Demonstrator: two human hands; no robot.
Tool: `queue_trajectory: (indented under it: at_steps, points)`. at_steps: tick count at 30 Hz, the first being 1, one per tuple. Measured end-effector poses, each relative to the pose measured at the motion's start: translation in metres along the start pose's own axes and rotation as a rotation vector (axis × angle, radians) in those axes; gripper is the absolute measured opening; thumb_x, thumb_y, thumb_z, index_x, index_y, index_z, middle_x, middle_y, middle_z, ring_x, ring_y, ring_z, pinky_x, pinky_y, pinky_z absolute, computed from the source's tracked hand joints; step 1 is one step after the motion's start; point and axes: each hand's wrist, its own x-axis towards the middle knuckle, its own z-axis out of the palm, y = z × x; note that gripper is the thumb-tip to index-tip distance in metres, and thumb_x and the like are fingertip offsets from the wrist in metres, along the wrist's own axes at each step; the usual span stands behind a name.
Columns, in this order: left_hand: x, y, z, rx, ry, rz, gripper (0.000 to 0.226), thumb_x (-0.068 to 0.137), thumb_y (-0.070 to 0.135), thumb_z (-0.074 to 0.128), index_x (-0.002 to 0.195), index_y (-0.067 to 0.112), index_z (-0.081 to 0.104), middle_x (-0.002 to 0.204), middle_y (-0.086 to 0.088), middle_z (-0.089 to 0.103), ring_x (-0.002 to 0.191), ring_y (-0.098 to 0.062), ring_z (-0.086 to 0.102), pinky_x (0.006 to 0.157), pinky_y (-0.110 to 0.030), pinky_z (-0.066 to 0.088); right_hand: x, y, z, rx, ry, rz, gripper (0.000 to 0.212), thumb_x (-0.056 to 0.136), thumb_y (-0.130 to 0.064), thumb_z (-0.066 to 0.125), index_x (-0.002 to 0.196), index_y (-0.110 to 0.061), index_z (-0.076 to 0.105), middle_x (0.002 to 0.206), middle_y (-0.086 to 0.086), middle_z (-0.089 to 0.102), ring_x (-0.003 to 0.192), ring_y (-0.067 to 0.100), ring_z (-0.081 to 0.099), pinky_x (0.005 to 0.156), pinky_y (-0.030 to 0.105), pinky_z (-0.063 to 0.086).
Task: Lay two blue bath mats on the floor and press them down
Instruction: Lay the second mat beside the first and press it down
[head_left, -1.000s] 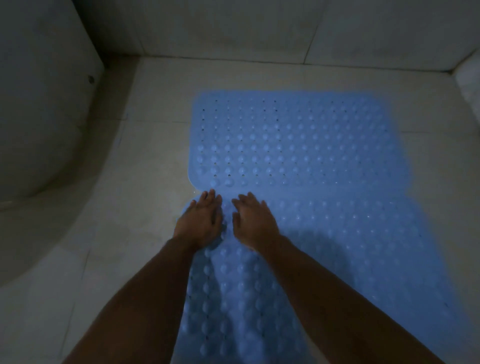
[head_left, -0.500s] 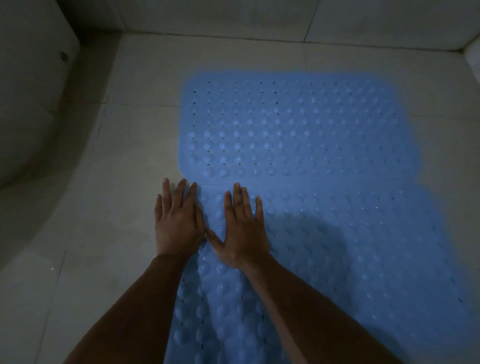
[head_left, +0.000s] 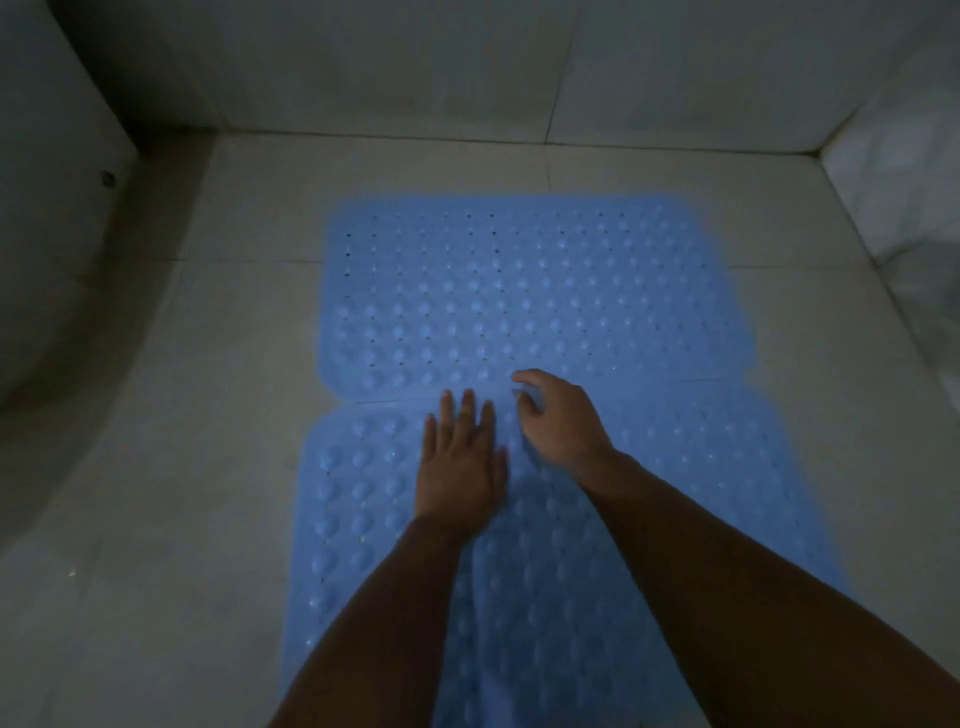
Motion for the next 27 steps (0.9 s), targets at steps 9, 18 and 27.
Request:
queue_trajectory:
  at_steps: [9,18,27]
  points:
    - [0.004,0.014,0.041,0.212,0.025,0.017,0.086,0.097,0.072,0.024,0.162,0.016,0.015,0.170,-0.013,-0.002,0.157,-0.031,-0.009,0.124,-0.060,0.006,-0.008,0.084,0.000,-0.006,0.260,-0.185,0.031,0.086,-0.026,0.051,0.108,-0.019,0.072,0.114,0.001,0.069,0.112,0.025,0.062,0.097,0.041,0.051]
    - [0.026,0.017,-0.012,-0.102,-0.307,-0.071,0.089,0.082,0.064,0.023,0.160,0.022,0.023,0.171,-0.004,0.005,0.158,-0.023,-0.003,0.126,-0.045,-0.001,-0.021,0.063,-0.009,-0.252,0.039,-0.143,0.051,0.081,-0.045,0.042,0.113,-0.017,0.071,0.115,0.008,0.070,0.114,0.031,0.064,0.090,0.048,0.055]
    - [0.008,0.008,-0.003,0.046,0.094,-0.051,0.058,0.092,0.034,0.041,0.147,0.018,0.051,0.159,-0.008,0.041,0.156,-0.033,0.013,0.123,-0.052,0.026,-0.049,0.059,0.052,-0.513,-0.060,-0.146,0.081,0.097,-0.061,0.028,0.159,-0.009,0.017,0.168,0.014,0.000,0.156,0.027,-0.004,0.123,0.058,0.005]
